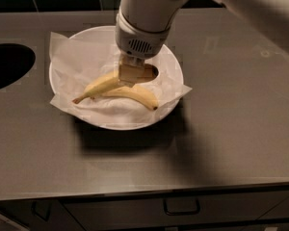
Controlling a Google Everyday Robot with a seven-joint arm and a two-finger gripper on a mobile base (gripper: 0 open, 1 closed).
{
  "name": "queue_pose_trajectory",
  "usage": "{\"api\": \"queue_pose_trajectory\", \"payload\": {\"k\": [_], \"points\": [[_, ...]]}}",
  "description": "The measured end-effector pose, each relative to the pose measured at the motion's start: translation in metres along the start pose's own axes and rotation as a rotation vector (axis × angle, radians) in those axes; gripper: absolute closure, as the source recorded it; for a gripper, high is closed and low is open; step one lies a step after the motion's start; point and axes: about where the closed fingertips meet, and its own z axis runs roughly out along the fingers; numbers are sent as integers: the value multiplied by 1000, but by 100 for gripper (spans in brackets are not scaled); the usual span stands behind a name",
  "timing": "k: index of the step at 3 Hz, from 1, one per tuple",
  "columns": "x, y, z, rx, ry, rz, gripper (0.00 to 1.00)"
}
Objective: Pick banana from white bowl
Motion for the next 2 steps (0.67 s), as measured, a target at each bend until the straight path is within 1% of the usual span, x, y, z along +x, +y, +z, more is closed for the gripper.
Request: {"api": "queue_pose_trajectory", "payload": {"k": [1,2], "points": [[3,-6,-25,59,-15,2,100],[3,-6,-26,60,-16,2,100]]}}
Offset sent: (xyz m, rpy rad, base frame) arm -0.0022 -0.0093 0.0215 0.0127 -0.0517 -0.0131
